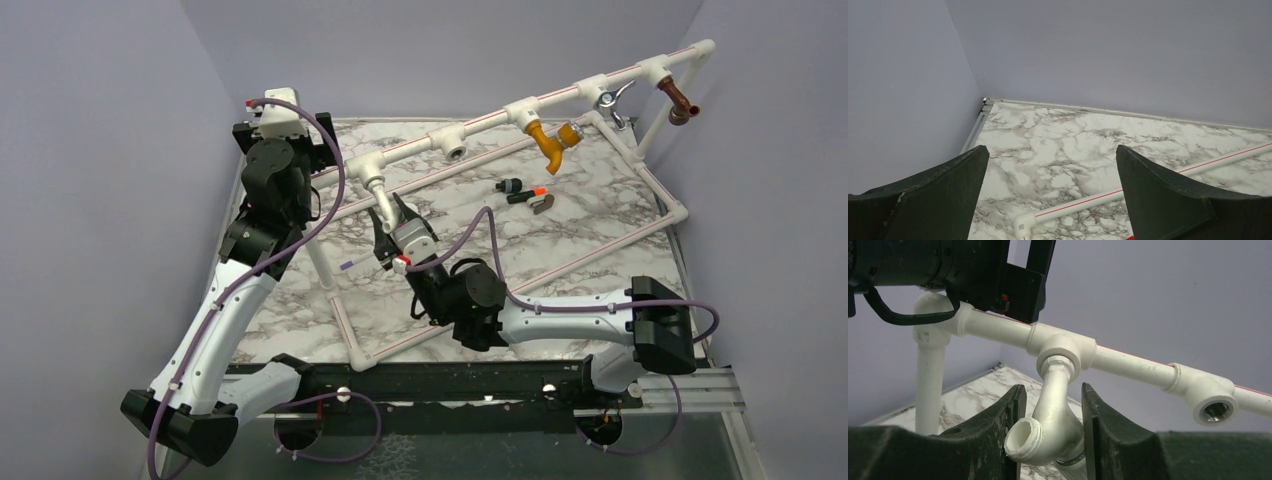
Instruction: Install the water faucets
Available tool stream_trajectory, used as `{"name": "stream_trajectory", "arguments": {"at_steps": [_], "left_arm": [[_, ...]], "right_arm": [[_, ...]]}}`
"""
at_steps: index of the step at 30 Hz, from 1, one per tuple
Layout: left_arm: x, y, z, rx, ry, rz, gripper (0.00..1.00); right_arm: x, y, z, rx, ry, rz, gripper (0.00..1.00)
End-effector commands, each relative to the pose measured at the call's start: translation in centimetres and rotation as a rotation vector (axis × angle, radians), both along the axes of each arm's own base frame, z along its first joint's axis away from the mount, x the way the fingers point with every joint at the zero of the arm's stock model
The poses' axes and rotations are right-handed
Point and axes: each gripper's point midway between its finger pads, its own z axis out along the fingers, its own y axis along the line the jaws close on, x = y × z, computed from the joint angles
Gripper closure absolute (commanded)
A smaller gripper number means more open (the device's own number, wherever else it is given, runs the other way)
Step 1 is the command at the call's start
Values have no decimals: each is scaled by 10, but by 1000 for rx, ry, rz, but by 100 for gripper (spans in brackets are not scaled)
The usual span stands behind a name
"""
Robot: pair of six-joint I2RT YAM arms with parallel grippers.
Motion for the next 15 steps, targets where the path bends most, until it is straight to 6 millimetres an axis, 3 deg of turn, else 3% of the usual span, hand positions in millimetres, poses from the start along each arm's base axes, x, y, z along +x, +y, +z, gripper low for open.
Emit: {"name": "stream_trajectory", "arguments": {"at_steps": [1, 5, 10, 12, 15], "left_arm": [[-6, -8, 5, -16, -11, -48, 1], [-7, -7, 5, -14, -13, -46, 1], [-8, -6, 6, -12, -15, -40, 1], [-7, -6, 6, -10, -14, -39, 1], [-7, -7, 5, -10, -12, -40, 1]], "right_arm": [[7, -12, 27, 578, 234, 99, 99], [6, -2, 31, 538, 216, 112, 100], [0, -4, 36, 457, 190, 135, 98], [-2, -3, 35, 420, 195, 144, 86], [-5, -3, 33, 372, 211, 162, 60]]}}
